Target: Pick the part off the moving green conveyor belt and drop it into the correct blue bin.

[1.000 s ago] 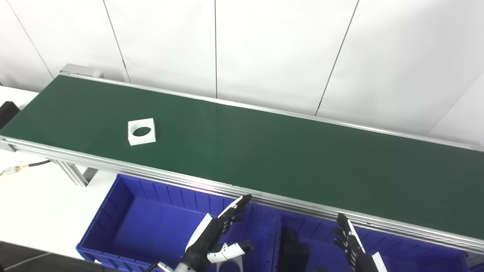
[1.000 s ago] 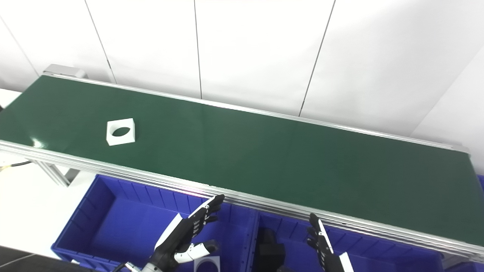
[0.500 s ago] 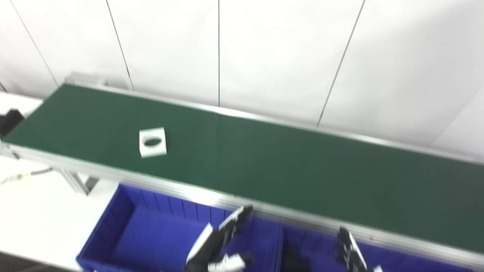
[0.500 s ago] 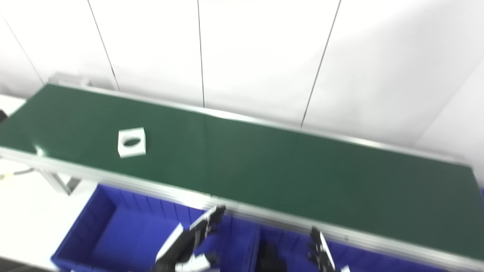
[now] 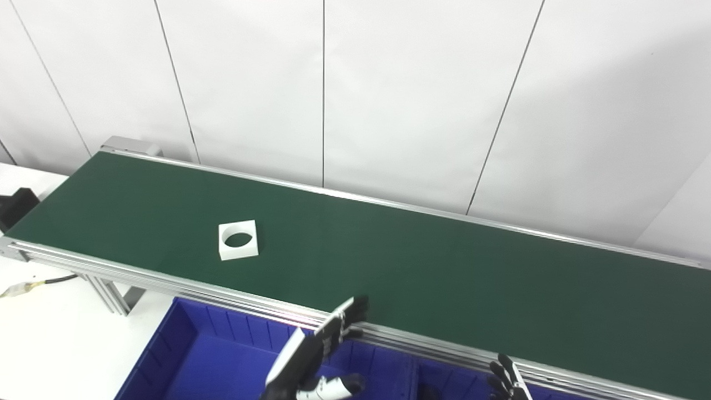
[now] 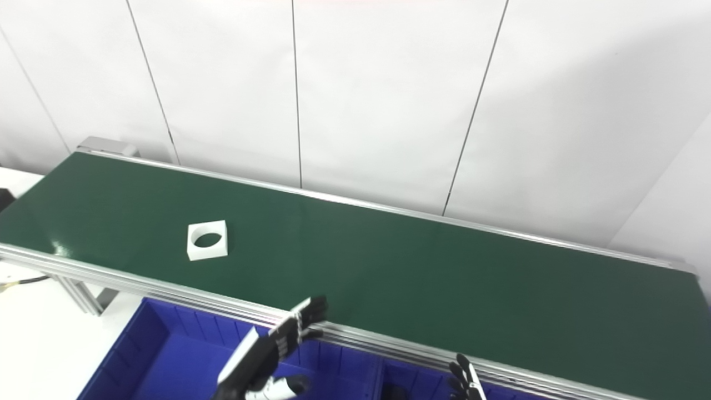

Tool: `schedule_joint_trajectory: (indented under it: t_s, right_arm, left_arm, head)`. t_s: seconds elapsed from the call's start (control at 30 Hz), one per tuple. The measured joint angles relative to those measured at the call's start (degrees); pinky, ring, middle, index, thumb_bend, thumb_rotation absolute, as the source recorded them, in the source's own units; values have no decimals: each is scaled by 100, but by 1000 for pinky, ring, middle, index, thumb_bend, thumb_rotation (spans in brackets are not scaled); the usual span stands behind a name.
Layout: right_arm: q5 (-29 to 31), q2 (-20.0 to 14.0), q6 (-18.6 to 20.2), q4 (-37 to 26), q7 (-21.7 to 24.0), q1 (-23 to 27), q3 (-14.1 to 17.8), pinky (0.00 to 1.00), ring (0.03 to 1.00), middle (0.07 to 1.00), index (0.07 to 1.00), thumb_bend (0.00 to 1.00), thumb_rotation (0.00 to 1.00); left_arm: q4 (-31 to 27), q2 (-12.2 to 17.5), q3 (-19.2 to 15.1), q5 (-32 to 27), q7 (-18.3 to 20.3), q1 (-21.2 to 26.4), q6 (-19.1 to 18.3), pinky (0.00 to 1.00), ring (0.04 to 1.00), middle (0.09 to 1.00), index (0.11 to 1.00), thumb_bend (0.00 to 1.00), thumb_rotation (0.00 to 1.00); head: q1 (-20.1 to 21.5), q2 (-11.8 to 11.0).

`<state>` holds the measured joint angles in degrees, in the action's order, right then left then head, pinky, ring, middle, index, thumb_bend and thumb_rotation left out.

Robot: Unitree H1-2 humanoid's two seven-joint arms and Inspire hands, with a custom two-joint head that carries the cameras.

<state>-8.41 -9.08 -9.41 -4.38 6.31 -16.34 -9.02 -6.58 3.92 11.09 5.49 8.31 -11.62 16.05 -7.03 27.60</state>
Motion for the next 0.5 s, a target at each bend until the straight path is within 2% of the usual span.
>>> schedule_joint_trajectory:
  t_s: [0.13, 0.23, 0.37, 0.43, 0.5]
  right_arm:
    - [9, 80, -11, 9, -2, 17, 1, 860, 916, 941, 1000, 812, 459]
    - [5, 116, -31, 20, -7, 66, 0, 847, 911, 937, 1000, 818, 464]
    - [-29, 144, -179, 23, -70, 88, 1, 840, 906, 932, 1000, 815, 465]
    - [-35, 155, -200, 23, -87, 89, 1, 840, 903, 932, 1000, 825, 457]
    - [-35, 168, -203, 23, -98, 88, 1, 836, 901, 931, 1000, 839, 465]
  left_arm:
    - [-371, 171, -83, 28, 45, 180, -161, 883, 935, 954, 948, 828, 763]
    - [-603, 270, -202, 118, 58, 364, -426, 904, 951, 970, 965, 790, 763]
    - [-792, 418, -401, 312, 64, 650, -723, 932, 973, 989, 975, 790, 763]
    - [-795, 514, -490, 383, 66, 800, -779, 952, 987, 998, 978, 756, 714]
    - [-751, 602, -607, 390, 68, 950, -834, 959, 998, 1000, 975, 765, 662]
  head:
    - [35, 18]
    - [97, 44]
    - [158, 88]
    - [185, 105]
    - [228, 149]
